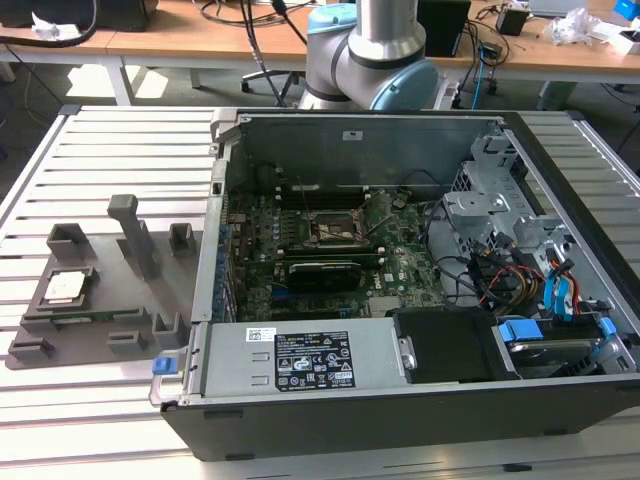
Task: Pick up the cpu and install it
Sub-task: 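Pick up the cpu and move it towards the insertion slot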
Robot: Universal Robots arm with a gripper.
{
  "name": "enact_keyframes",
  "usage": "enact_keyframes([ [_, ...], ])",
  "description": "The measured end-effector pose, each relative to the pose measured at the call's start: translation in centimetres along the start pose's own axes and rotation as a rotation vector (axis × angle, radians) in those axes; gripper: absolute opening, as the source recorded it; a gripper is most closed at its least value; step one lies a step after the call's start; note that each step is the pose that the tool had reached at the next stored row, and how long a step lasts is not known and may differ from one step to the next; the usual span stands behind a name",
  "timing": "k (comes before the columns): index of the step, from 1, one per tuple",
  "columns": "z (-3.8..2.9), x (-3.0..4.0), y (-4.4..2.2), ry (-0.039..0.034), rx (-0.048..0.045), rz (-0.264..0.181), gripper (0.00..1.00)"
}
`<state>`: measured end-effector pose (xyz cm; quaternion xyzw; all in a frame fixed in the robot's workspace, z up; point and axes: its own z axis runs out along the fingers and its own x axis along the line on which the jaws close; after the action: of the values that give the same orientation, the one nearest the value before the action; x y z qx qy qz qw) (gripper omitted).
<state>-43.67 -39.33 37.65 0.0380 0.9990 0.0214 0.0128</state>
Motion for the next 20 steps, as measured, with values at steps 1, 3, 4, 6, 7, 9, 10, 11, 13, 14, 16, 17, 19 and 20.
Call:
enact_keyframes([
  [1,0.18,-0.04,-0.01,0.0003,0.0001,0.000,0.72],
  [3,0.72,-0.14,-0.03,0.0004,0.0003,0.000,0.72],
  [4,0.89,-0.17,-0.03,0.0003,0.0002,0.000,0.72],
  [6,1.34,-0.21,-0.05,0.0002,0.0002,0.000,0.72],
  [7,1.54,-0.24,-0.05,0.0004,0.0003,0.000,0.72],
  [9,1.81,-0.25,-0.06,0.0002,0.0002,0.000,0.72],
  [10,2.05,-0.26,-0.07,0.0003,0.0002,0.000,0.72],
  [11,2.19,-0.26,-0.08,0.0003,0.0002,0.000,0.72],
  [13,2.63,-0.26,-0.10,0.0004,0.0002,0.000,0.72],
  [14,2.83,-0.26,-0.11,0.0003,0.0002,0.000,0.72],
  [16,3.26,-0.28,-0.12,0.0003,0.0005,0.000,0.72],
  [17,3.47,-0.31,-0.13,0.0003,0.0027,-0.002,0.72],
  [19,3.73,-0.47,-0.14,0.0000,0.0137,-0.014,0.72],
  [20,3.85,-0.50,-0.14,-0.0002,0.0191,-0.028,0.72],
])
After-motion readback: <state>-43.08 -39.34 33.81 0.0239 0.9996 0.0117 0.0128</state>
